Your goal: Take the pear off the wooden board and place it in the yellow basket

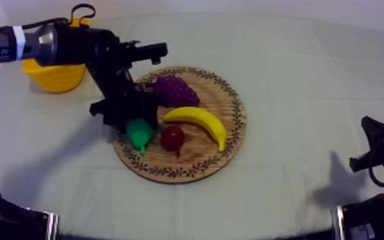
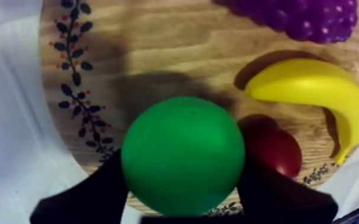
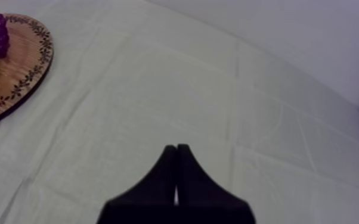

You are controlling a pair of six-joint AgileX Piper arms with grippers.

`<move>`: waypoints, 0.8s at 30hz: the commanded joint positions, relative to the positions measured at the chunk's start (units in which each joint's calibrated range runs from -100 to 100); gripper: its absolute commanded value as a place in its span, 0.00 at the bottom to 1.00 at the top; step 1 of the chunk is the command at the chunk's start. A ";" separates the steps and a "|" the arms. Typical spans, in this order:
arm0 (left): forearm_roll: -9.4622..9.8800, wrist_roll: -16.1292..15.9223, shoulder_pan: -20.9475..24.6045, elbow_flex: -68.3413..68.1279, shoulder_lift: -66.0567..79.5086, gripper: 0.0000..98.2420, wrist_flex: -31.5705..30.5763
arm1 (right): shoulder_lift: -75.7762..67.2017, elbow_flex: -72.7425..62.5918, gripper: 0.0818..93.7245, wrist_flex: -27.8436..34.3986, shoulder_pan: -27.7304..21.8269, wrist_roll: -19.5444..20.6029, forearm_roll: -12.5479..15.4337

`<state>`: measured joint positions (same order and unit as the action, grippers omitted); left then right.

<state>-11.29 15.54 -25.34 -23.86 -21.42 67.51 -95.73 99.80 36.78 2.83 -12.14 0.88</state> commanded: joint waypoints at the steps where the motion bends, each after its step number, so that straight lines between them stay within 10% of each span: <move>1: 0.08 -0.29 -0.04 0.26 1.09 0.53 0.46 | -0.03 -0.02 0.00 -0.01 0.01 0.00 0.02; 24: 3.88 0.13 0.74 5.71 18.85 0.53 13.10 | -0.03 -0.02 0.00 -0.01 0.01 0.00 0.02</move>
<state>-7.51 15.69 -24.67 -18.36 -3.24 80.33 -95.73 99.80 36.78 2.83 -12.14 0.88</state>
